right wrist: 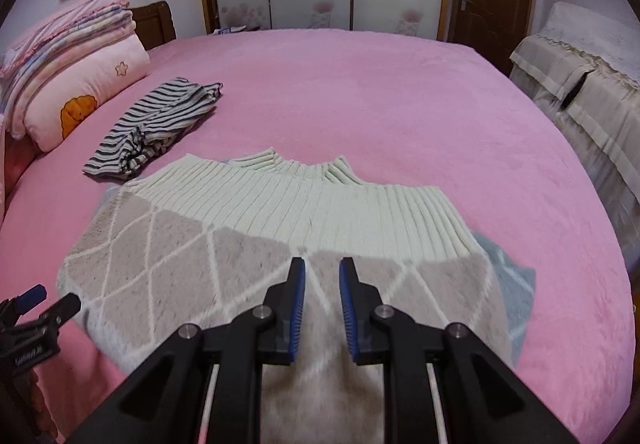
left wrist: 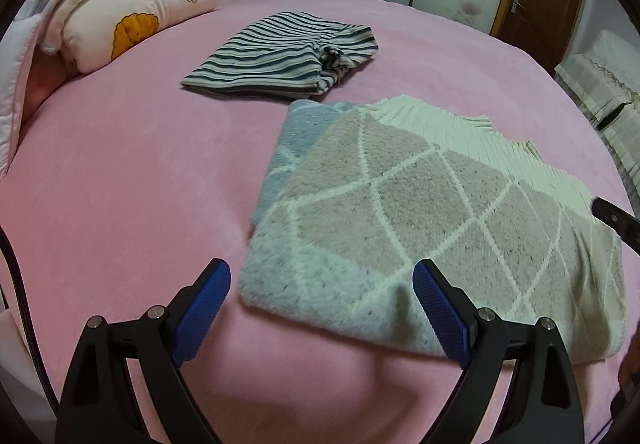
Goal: Fold small clothes
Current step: 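Grasp the sweater's folded edge with the left tool and lift it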
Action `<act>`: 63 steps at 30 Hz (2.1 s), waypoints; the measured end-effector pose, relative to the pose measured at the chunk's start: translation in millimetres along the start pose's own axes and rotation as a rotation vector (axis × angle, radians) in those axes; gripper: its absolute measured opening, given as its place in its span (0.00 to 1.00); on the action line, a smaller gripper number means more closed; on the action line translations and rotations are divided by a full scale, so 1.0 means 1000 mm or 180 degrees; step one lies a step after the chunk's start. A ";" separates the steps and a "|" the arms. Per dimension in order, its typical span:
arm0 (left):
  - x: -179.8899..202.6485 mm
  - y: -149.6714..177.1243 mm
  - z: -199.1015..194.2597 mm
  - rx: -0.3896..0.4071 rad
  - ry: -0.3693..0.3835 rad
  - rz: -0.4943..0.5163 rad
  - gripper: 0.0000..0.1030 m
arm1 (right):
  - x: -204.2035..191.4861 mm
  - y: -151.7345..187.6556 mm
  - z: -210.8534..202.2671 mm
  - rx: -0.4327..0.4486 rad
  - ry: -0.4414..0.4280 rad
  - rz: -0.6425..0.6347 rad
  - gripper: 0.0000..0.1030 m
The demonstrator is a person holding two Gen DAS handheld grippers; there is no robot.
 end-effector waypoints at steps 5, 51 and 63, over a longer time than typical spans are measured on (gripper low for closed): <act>-0.004 0.002 0.014 -0.0261 0.0229 -0.0254 0.89 | 0.005 -0.011 0.027 -0.0034 0.0055 0.0107 0.17; -0.009 -0.022 0.043 0.0268 0.1135 -0.1224 0.21 | -0.032 0.015 0.046 -0.0062 -0.0088 0.0065 0.17; 0.052 -0.054 -0.036 0.0844 0.0931 -0.0459 0.21 | -0.007 0.016 0.018 0.0068 -0.0303 0.0306 0.16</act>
Point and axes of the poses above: each gripper's, at about its wrist camera, not at the fingertips, and z roughly the way its jaws point, x to its right, y to its underside, the point moved 5 cm from there along z, roughly the way its jaws point, and after that the axes turned 9 degrees about -y, right-handed, at the moved point
